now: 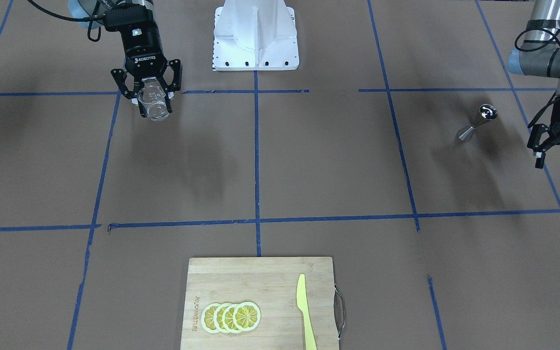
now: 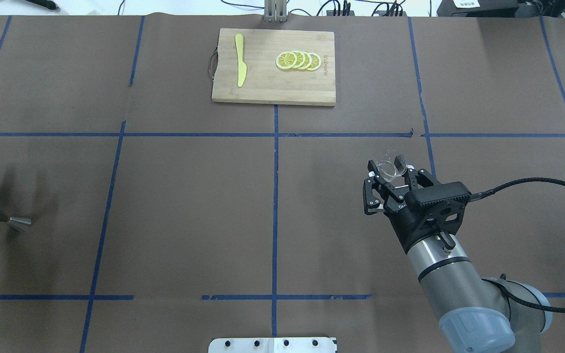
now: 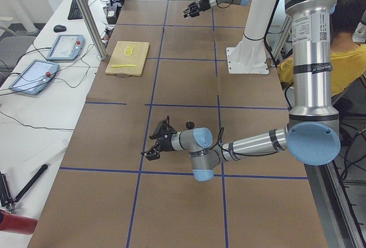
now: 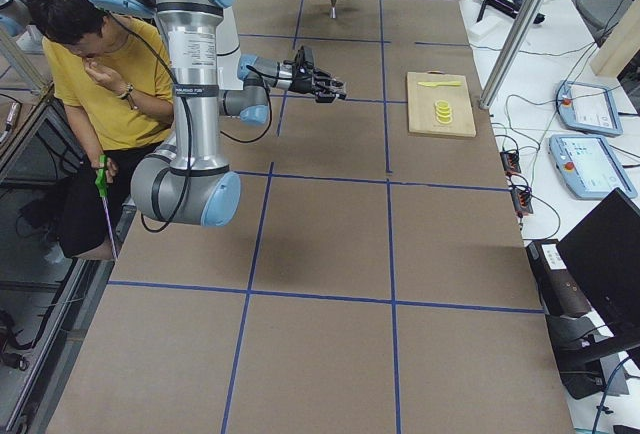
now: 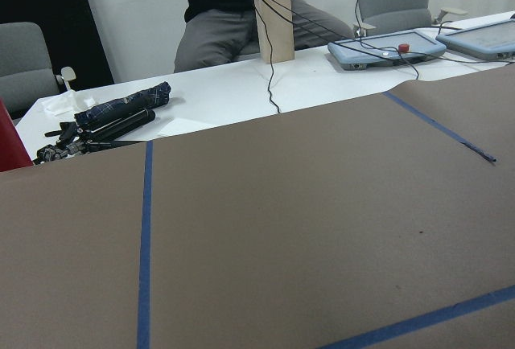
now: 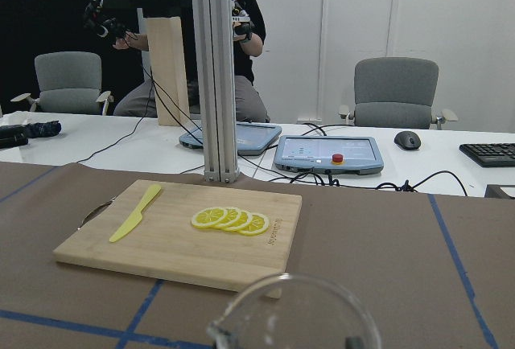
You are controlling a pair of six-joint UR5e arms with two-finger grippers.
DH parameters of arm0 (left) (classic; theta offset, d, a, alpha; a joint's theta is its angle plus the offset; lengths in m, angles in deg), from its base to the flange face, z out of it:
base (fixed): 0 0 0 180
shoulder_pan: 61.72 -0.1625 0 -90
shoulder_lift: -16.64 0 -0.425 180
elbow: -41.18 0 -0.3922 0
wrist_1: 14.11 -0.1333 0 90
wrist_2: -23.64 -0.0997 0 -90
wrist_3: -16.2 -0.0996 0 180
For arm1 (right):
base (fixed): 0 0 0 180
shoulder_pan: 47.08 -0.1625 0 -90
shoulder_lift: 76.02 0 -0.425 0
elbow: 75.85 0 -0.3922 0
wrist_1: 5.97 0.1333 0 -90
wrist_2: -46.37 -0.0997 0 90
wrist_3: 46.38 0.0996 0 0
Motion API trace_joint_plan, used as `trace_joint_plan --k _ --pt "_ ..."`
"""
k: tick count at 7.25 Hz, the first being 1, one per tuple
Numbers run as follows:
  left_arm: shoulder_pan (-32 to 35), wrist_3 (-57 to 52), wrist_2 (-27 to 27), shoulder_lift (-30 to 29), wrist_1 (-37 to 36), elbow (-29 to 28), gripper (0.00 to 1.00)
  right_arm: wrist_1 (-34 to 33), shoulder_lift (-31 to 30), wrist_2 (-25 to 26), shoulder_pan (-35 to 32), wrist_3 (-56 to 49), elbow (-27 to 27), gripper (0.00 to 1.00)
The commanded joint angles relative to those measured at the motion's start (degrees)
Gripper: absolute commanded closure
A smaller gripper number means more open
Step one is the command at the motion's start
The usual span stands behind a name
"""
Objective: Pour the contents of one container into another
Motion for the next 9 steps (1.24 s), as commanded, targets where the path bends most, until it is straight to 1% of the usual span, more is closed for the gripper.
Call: trace_joint_plan --k 1,2,3,4,5,6,7,8,9 --pt "8.6 -3.7 14.6 -3.8 -12.7 1.3 0.01 0.9 -0.6 0.1 0.0 4.9 -3.3 1.00" --pt "11.3 -3.9 21.5 -4.6 -16.8 2.0 0.01 6.4 -1.1 0.6 -0.1 4.9 -6.8 1.00" --pt "12.7 -3.8 26.3 -4.5 -19.7 3.9 0.01 10.7 -2.9 2.6 0.0 4.6 -10.5 1.00" --pt "13.0 -3.9 30.1 -4.6 -26.9 5.7 0.00 11.2 -4.8 4.0 -0.1 4.6 -11.5 1.00" --pt "14.9 -4.1 34.8 -6.4 -34.3 7.5 0.00 13.5 -7.1 4.4 -0.1 4.7 -11.1 1.00" --pt "17.2 -4.1 39.3 -8.2 -41.6 8.9 0.00 16.3 -9.0 4.5 0.0 4.7 -12.9 1.00" --pt "18.4 -4.2 42.8 -8.5 -45.8 10.8 0.00 17.3 -9.3 4.5 0.1 5.3 -14.8 1.00" --pt "18.6 -4.3 46.2 -8.3 -48.2 12.5 0.00 20.1 -9.2 4.5 0.2 5.8 -17.6 1.00" --pt "18.6 -4.5 47.2 -8.2 -49.8 13.7 0.00 25.2 -8.7 4.5 0.4 6.4 -22.8 1.00"
